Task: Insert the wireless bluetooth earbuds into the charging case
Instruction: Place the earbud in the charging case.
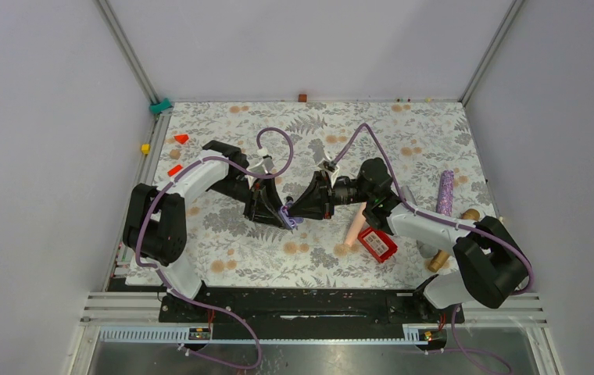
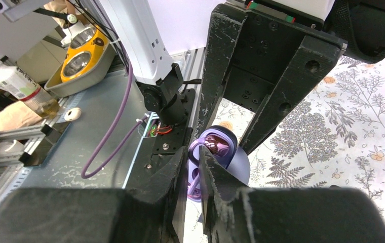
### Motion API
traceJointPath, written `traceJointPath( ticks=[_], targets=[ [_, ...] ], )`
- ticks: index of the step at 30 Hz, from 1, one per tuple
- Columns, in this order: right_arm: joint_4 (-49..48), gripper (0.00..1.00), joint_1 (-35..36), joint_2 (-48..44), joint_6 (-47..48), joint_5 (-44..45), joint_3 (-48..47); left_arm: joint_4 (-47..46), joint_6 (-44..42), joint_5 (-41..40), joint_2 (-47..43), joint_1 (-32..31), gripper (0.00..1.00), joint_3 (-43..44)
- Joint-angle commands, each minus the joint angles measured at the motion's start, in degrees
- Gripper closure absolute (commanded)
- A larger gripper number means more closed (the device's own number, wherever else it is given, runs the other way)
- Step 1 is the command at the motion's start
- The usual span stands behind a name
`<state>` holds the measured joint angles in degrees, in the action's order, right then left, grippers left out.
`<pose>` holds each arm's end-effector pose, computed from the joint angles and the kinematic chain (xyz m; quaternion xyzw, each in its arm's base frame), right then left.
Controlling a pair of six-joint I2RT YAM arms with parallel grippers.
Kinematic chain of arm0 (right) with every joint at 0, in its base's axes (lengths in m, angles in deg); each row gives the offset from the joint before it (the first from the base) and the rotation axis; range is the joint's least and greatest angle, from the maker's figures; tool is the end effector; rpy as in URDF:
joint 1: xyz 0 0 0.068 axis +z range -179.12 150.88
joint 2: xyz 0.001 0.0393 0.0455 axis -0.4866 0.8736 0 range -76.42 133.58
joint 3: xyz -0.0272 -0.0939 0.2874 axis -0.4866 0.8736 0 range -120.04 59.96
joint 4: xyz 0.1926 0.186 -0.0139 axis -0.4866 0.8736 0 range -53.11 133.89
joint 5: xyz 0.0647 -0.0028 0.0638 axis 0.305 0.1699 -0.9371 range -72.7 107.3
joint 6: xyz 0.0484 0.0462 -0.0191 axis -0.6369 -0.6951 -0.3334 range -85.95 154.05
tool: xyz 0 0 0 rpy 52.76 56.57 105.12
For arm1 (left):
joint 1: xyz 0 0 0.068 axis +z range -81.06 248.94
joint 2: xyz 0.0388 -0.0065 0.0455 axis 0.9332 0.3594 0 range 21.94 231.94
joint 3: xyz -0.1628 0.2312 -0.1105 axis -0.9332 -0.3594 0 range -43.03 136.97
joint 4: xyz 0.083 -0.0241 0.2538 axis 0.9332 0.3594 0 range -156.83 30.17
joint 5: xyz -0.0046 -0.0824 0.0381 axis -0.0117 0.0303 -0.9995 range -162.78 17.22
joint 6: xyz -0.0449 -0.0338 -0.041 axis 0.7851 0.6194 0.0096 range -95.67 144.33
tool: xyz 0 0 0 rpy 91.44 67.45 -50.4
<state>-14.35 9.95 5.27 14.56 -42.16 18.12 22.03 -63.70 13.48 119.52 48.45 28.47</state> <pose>0.2100 0.2331 0.3109 -0.4717 0.4767 0.6026 0.4325 0.2417 -0.1506 0.2792 0.4921 0.5361 -0.6425 0.2400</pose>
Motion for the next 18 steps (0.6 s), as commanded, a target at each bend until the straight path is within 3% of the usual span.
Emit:
traceJointPath(
  ticks=[1,9,18],
  targets=[
    [-2.7,0.80,0.4,0.2,-4.5,1.3,-1.5,3.4,-1.4,8.6,-2.1,-0.3,1.00,-0.2],
    [-12.4,0.80,0.4,3.9,-15.2,0.5,-1.4,3.4,-2.9,8.6,-4.6,-0.3,1.00,-0.8],
    [-5.1,0.77,0.4,1.3,-7.7,1.5,-1.7,3.3,-2.4,8.6,-4.4,-0.3,1.00,-0.8]
  ],
)
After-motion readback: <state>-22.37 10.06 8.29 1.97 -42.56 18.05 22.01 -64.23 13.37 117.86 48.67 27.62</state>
